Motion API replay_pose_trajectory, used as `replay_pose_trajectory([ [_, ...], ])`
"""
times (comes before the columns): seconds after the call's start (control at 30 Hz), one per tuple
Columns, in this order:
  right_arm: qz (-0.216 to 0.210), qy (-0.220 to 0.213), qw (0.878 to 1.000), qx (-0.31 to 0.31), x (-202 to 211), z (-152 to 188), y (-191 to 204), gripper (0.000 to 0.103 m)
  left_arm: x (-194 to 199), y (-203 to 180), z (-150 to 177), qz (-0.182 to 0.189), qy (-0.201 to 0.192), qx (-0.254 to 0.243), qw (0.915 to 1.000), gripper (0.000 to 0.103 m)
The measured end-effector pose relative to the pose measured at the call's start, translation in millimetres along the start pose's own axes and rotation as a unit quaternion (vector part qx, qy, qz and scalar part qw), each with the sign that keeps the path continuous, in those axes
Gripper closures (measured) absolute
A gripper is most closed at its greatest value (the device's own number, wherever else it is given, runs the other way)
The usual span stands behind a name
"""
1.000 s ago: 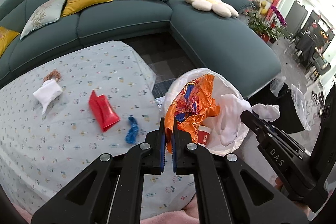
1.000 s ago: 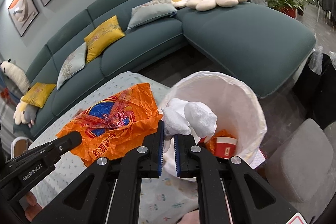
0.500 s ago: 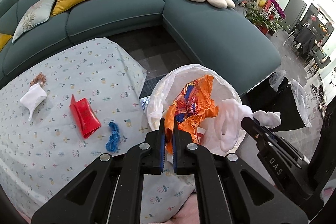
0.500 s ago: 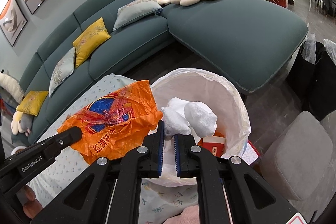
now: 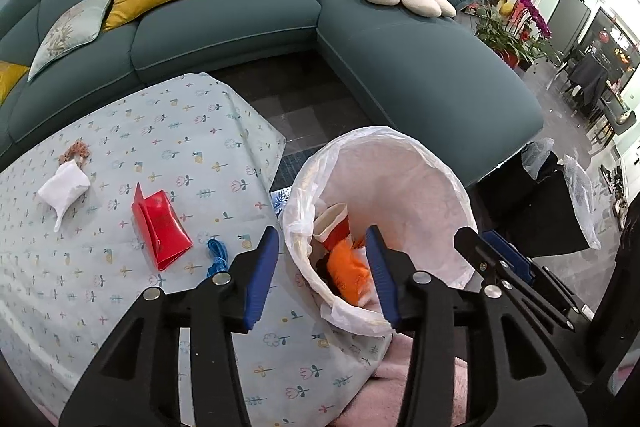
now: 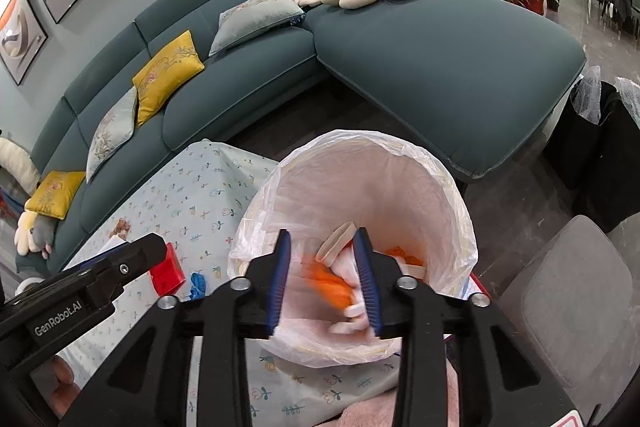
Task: Collect trash
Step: 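Open both tools to drop the bag and cloth into the bin, then move both tools back toward the red box and blue strap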
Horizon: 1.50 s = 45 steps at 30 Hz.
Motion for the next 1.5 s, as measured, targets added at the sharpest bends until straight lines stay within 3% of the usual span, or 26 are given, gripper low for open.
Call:
replay_pose_trajectory([
  [0.57, -0.011, 0.008, 0.999, 0.033, 1, 9, 32, 0.063, 11, 34, 5, -0.016, -0.007, 0.031, 0.9994, 0.06],
  [1.4, -0.04, 0.043, 0.993, 0.102, -7, 46, 111, 0.063, 25, 135, 34, -0.061, -0.002, 0.11, 0.992, 0.058],
  [1.5, -0.043, 0.05, 0.992, 0.108, -11, 52, 120, 0.063, 24, 146, 37, -0.069, 0.0, 0.118, 0.9906, 0.053],
])
Point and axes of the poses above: each gripper's, at about its wrist camera, not at the fingertips, and x roughly against the way its jaws point, y to its left, z to its underside, the point moved 5 cm from there along -x, roughly the way its jaws point, and after that the axes turned 3 degrees about -y, right-handed, at the moved point
